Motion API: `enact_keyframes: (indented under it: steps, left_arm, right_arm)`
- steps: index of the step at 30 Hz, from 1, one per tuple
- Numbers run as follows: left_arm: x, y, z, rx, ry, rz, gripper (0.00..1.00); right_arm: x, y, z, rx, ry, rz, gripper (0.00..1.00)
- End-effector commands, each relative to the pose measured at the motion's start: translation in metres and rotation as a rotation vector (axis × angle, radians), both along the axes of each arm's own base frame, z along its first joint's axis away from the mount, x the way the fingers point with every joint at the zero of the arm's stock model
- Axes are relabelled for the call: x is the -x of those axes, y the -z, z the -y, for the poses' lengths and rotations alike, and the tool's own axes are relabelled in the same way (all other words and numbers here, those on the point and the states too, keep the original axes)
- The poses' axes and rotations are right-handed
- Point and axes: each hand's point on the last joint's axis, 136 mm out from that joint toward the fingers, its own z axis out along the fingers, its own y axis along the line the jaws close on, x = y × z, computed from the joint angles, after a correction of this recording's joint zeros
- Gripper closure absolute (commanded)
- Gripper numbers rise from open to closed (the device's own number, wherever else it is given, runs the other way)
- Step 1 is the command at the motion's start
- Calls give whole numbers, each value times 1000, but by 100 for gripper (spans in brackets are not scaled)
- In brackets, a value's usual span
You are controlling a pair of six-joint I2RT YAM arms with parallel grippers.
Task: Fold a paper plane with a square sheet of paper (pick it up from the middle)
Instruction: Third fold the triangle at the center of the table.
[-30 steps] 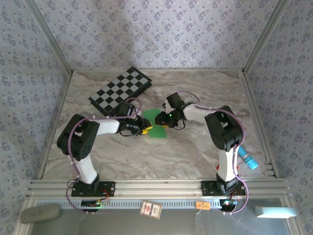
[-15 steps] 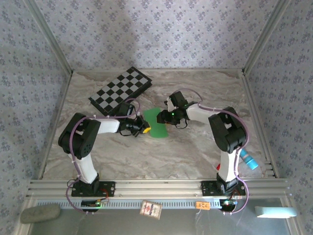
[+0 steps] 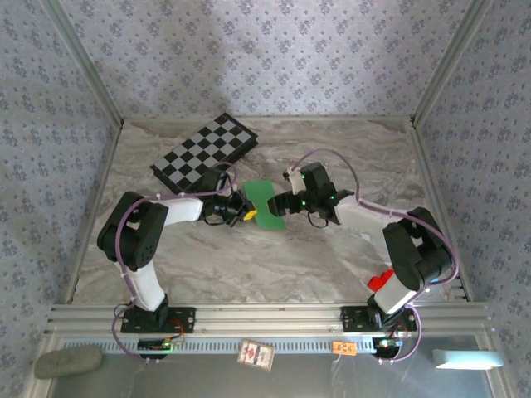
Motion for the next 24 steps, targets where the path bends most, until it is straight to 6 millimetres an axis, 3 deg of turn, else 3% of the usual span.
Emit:
enact_keyframes:
  steps: [1, 10, 17, 24]
  left_arm:
    - [-3, -18, 3, 22, 0, 3, 94]
    - [-4, -21, 7, 36, 0, -40, 94]
    - [-1, -17, 7, 40, 1, -65, 94]
    - [0, -15, 7, 37, 0, -72, 94]
  right_arm:
    - [10, -12, -10, 43, -122, 227, 10]
    - [51, 19, -33, 183, -354, 370, 12]
    - [41, 42, -33, 322, -384, 476, 24]
    - [38, 33, -40, 293, -399, 526, 36]
